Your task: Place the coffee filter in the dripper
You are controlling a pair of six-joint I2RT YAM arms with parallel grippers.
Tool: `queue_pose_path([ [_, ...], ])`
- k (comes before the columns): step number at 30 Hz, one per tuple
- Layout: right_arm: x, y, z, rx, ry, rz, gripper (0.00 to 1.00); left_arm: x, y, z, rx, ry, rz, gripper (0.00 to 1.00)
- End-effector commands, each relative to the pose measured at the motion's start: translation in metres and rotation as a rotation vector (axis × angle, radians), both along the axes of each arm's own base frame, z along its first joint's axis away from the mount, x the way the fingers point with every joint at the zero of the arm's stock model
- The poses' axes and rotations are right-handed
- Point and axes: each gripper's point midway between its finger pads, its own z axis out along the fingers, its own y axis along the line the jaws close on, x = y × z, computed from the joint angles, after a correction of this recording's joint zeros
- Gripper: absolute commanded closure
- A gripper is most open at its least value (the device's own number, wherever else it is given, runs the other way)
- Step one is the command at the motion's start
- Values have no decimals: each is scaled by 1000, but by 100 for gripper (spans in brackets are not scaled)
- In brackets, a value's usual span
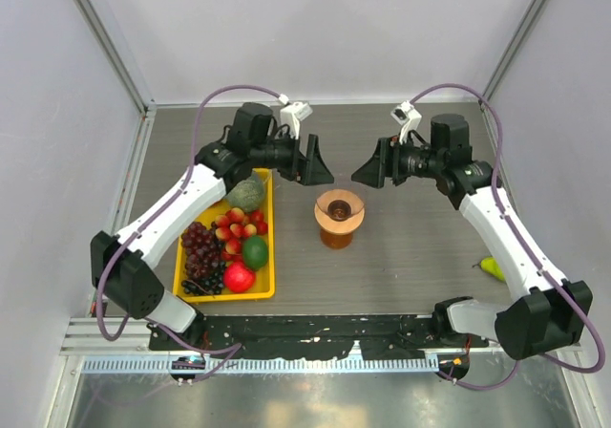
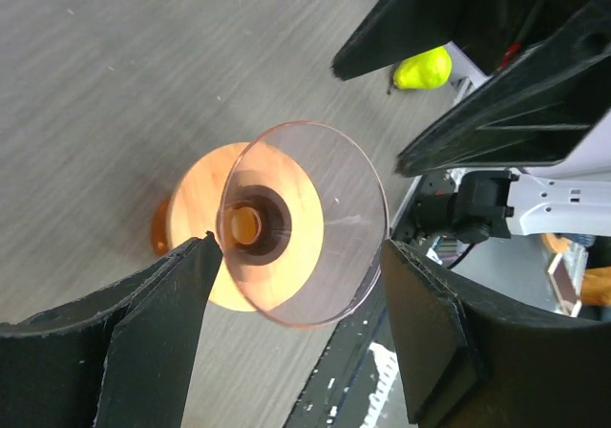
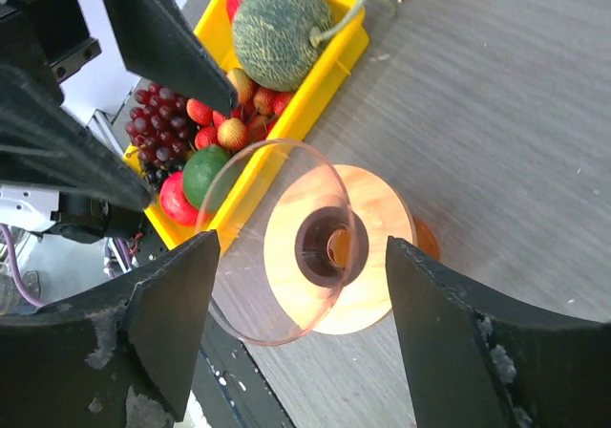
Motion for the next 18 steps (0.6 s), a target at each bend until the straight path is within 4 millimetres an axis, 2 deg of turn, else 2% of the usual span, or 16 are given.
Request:
queue_pose_path([
  [1, -9, -6, 64, 23, -204, 4, 20, 14, 36, 54, -27, -200, 75, 23],
  [5, -20, -17, 76, -9, -290, 5, 11, 37, 88, 73, -20, -288, 203, 25],
  [8, -24, -25, 74, -56, -326, -14, 7, 61, 132, 74, 35, -363, 324, 27],
  [10, -25, -31, 71, -83, -343, -36, 7, 79, 162, 73, 98, -411, 434, 33],
  [12, -24, -37, 69, -104, -363, -66, 7, 95, 183, 72, 177, -479, 500, 37],
  [14, -22, -41, 65, -118, -365, -96, 7, 108, 196, 67, 214, -495, 539, 42],
  [18, -16, -47, 57, -156, -378, -122, 7, 133, 201, 55, 256, -498, 570, 48],
])
